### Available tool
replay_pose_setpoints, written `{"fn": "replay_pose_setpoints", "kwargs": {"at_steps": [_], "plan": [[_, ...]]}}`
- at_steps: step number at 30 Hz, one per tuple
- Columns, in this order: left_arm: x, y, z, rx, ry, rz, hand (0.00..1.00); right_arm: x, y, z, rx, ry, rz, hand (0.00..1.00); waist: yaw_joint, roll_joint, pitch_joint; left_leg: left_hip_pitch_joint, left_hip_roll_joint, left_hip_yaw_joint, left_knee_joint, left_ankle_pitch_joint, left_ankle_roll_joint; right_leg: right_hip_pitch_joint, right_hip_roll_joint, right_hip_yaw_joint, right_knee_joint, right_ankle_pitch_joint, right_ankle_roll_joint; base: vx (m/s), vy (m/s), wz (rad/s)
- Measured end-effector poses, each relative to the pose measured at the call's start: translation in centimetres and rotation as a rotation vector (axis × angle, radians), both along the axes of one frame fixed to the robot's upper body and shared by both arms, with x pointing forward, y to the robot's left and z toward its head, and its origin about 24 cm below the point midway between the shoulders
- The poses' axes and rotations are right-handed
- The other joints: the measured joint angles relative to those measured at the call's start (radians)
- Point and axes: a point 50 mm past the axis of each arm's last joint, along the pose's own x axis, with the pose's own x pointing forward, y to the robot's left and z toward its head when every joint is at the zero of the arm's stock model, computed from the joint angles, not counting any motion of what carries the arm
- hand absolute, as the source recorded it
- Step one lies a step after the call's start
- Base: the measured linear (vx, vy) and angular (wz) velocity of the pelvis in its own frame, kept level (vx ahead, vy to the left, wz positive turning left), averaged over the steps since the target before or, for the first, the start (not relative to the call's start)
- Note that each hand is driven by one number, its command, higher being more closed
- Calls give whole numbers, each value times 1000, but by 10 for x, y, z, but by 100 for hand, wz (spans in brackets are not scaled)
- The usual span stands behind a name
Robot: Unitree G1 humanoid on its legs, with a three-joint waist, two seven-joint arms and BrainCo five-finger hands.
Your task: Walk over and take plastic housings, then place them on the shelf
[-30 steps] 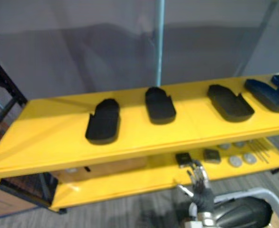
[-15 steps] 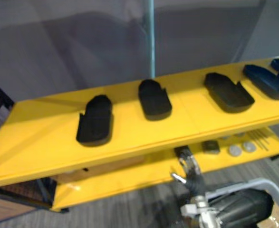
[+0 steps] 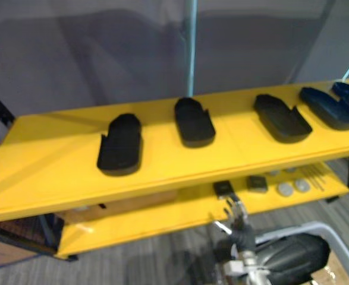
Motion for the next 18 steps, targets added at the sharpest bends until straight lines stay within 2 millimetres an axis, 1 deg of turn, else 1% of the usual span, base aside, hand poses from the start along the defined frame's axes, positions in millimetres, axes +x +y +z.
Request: {"fn": "replay_pose_setpoints", "kwargs": {"at_steps": [1,4,8,10,11,12,13,14,15,16,17,18], "plan": [[-3,0,1,-16,66,34,0,-1,0,-3,1,11,-10,0,0,-2,1,0,-2,-4,0,0,0,1,-2,-1,-1,0,1,-10,10,5],[-8,-3,3,-61,169,123,0,-1,0,-3,2,18,-21,0,1,-7,4,-1,-6,-9,-2,1,1,2,-5,-7,-6,2,3,9,11,6],[-9,-2,4,-69,180,156,0,0,0,-4,3,26,-31,0,6,-11,8,0,-6,-11,-11,2,1,3,-4,-11,-15,2,4,1,1,1],[-10,0,3,-44,173,102,0,1,0,-4,3,24,-32,0,6,-12,8,-1,-6,-11,-14,2,1,4,-4,-12,-18,2,4,15,-1,1],[-6,6,2,14,154,-50,0,2,0,-3,3,19,-29,0,5,-13,8,-1,-6,-10,-14,2,1,4,-4,-12,-21,3,4,0,0,0],[-3,17,0,103,137,-298,0,4,2,-2,2,18,-18,0,3,-12,8,-1,-6,-10,-14,2,1,5,-4,-13,-22,3,4,0,0,0],[0,24,-1,162,133,-433,0,5,4,-2,2,18,-9,0,2,-12,9,-1,-6,-10,-14,2,1,5,-3,-12,-23,3,4,0,0,0],[6,34,-1,243,133,-609,0,8,7,-1,-2,14,5,0,-2,-10,9,-1,-5,-10,-14,2,1,5,-3,-12,-23,3,4,0,0,0],[19,47,0,362,117,-811,0,10,9,-1,-12,17,14,0,-4,-9,10,-2,-4,-8,-13,2,1,3,-2,-10,-23,4,3,-23,-10,-3],[42,62,5,515,85,-1004,0,10,8,-2,-21,28,21,0,-4,-3,13,-4,-4,-6,-12,2,1,0,-2,-8,-23,5,2,-27,-5,-6],[56,69,9,605,59,-1104,0,10,7,-2,-27,32,24,0,-5,2,16,-5,-4,-3,-11,1,1,-2,-1,-4,-23,6,2,-30,-3,-7],[66,74,12,666,51,-1183,0,10,6,-2,-32,33,25,0,-6,5,19,-5,-3,0,-11,1,1,-4,-1,0,-23,7,2,-29,2,-15]]}}
